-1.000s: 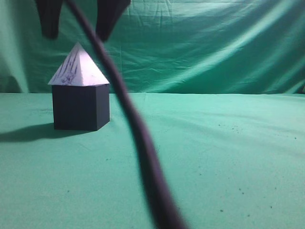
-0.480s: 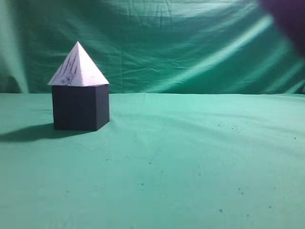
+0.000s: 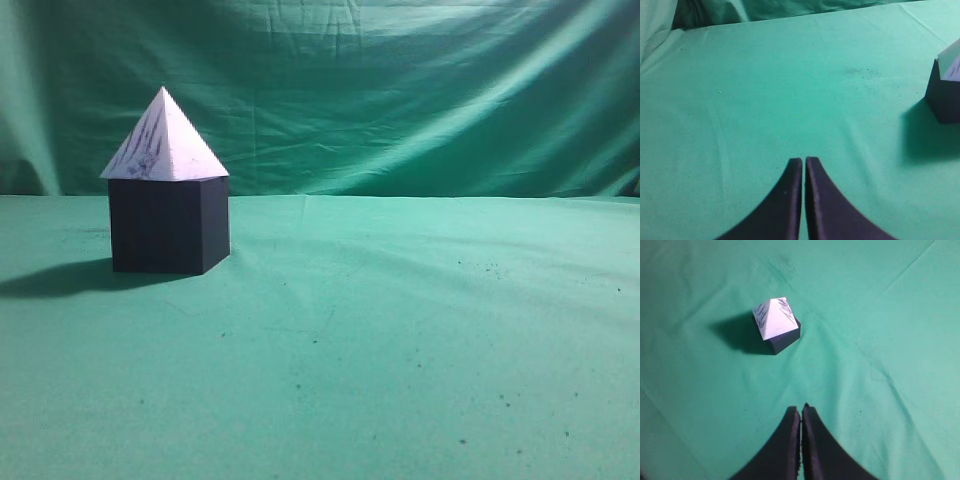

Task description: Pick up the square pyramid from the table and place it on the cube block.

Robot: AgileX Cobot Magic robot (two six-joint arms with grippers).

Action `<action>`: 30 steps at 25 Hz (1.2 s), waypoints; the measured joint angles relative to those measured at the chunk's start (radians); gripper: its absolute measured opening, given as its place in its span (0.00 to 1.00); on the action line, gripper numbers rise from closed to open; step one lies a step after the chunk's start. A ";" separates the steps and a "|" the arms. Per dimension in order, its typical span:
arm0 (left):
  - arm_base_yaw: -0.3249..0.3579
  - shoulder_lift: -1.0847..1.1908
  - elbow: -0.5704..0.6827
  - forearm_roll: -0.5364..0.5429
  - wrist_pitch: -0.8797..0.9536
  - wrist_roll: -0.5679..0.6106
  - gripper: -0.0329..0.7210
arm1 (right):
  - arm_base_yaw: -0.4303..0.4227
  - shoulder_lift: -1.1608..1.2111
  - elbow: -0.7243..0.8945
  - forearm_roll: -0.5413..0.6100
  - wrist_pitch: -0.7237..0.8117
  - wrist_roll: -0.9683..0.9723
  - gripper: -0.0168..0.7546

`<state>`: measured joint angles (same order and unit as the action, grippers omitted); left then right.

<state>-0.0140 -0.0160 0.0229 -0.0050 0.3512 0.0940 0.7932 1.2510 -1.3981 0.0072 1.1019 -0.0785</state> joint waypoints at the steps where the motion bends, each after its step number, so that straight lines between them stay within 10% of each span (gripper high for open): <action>1: 0.000 0.000 0.000 0.000 0.000 0.000 0.04 | 0.000 -0.050 0.045 0.004 -0.034 0.000 0.02; 18: 0.000 0.000 0.000 0.000 -0.002 0.000 0.04 | -0.011 -0.591 0.370 -0.096 -0.099 0.002 0.02; 30: 0.000 0.000 0.000 0.000 -0.002 0.000 0.04 | -0.566 -0.987 0.993 -0.083 -0.773 0.026 0.02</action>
<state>-0.0140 -0.0160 0.0229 -0.0050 0.3492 0.0940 0.2273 0.2637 -0.4050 -0.0755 0.3288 -0.0525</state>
